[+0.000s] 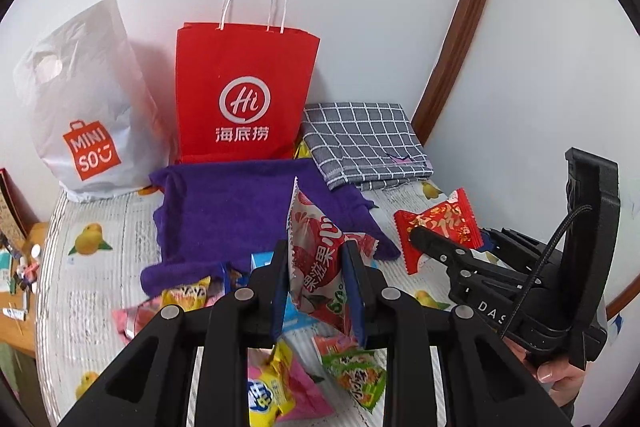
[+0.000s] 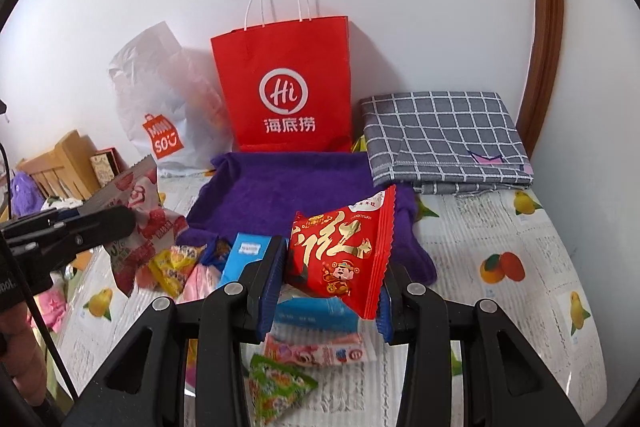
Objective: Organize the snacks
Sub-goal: 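Carry both packets onto the purple towel and open both grippers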
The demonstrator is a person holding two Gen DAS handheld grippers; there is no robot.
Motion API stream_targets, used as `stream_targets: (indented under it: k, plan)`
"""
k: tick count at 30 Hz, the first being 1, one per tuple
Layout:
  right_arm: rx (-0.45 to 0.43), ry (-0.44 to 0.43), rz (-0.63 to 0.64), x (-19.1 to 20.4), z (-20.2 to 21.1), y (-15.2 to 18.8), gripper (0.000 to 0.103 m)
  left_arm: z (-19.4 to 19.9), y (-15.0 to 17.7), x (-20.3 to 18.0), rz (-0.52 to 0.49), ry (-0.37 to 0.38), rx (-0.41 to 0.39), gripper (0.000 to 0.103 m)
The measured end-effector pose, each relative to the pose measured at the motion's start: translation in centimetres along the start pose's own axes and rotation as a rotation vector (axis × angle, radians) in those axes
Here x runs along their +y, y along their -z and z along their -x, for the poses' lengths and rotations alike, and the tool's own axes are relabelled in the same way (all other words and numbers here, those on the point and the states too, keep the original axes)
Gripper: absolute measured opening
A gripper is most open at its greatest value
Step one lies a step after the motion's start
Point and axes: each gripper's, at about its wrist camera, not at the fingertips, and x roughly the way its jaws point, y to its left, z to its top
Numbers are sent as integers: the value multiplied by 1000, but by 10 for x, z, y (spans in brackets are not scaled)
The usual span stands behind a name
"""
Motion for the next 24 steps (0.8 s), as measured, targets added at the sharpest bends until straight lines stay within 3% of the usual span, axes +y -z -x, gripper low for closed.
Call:
stream_targets:
  k: [17,24]
  plan:
    - [-52,-23,54,10,-32,-56,39,-39,-38,21,32,-25,4,25]
    - [-63,-19,64,8,-52,-79,39,-58,-54,37,38,-96,3,25]
